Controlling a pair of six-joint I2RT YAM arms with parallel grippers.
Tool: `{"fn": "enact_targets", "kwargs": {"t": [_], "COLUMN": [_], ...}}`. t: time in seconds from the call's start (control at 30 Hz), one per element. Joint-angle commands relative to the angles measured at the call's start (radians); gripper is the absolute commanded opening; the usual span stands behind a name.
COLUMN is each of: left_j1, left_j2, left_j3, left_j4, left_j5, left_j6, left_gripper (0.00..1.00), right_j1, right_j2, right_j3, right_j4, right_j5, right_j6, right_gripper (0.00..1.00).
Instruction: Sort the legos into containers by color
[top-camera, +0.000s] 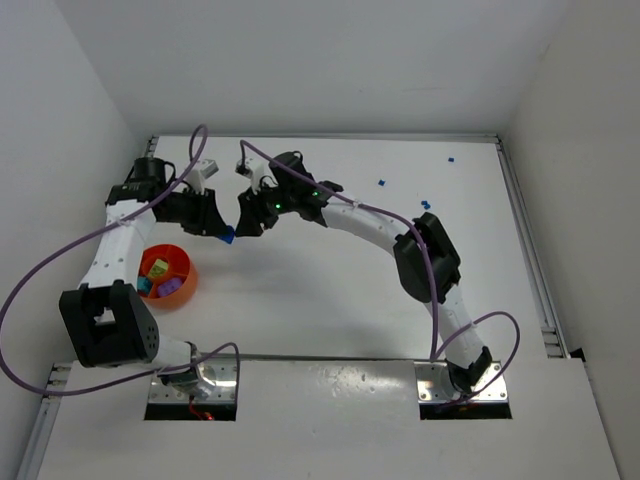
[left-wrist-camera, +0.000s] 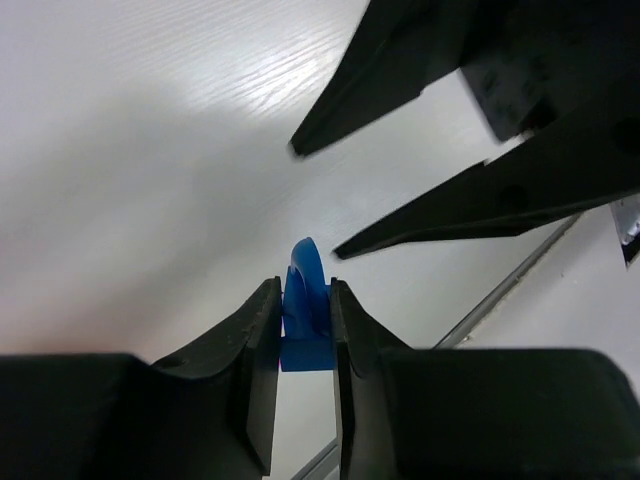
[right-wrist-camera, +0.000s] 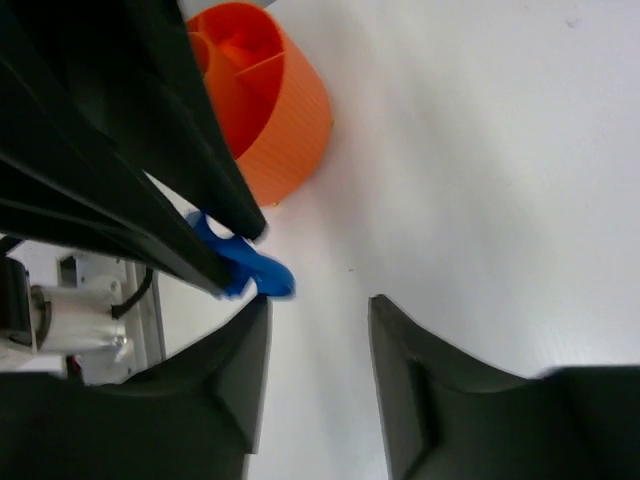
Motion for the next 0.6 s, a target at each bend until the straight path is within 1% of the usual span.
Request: {"fn": "enact_targets", "kwargs": {"t": [0.0,0.03,0.17,0.23,0.27,0.3,0.37,0.4,0.5,0.57], "left_j1": [0.056,0.072,0.174,0.198,0.21,0.21,0.219,0.228,0.239,0.239], "left_j2": [-0.052,-0.061,-0.108,-0.136,-0.159,-0.168,-0.168,-0.168,-0.168,-0.139], "left_j3": [0.011,0.011,0.022,0.031,0.031,0.031,0.031,0.031,0.041,0.042], "left_j4": [-0.02,-0.033,-0.103,-0.103,-0.117,-0.131,-0.146,-0.16,-0.149,-0.149], "left_j5": [-0.036,-0.052,-0.111,-0.193,-0.225,-0.295,-0.351,-0.387,-0.447,-0.474], "left_j6": [-0.005,-0.005,0.005,-0.008,-0.008,-0.02,-0.031,-0.047,-0.086,-0.112], "left_gripper": [0.14,0.11,0.1,0.08,0.08,0.08,0.08,0.07,0.05,0.05], "right_j1": [-0.022,-0.045,-0.097,-0.128,-0.139,-0.159,-0.177,-0.186,-0.217,-0.231], "right_j2": [-0.103,-0.114,-0.172,-0.2,-0.2,-0.214,-0.223,-0.223,-0.2,-0.191], "right_j3": [-0.033,-0.046,-0.128,-0.166,-0.178,-0.203,-0.214,-0.214,-0.214,-0.203], "right_j4": [0.007,0.007,-0.045,-0.065,-0.077,-0.077,-0.099,-0.108,-0.137,-0.137], "right_j5": [0.091,0.109,0.191,0.221,0.221,0.221,0.231,0.241,0.241,0.241], "right_j6": [-0.008,-0.019,-0.072,-0.094,-0.094,-0.11,-0.121,-0.134,-0.134,-0.134], "right_gripper": [0.52,0.59,0.66,0.69,0.69,0.69,0.69,0.69,0.69,0.69]}}
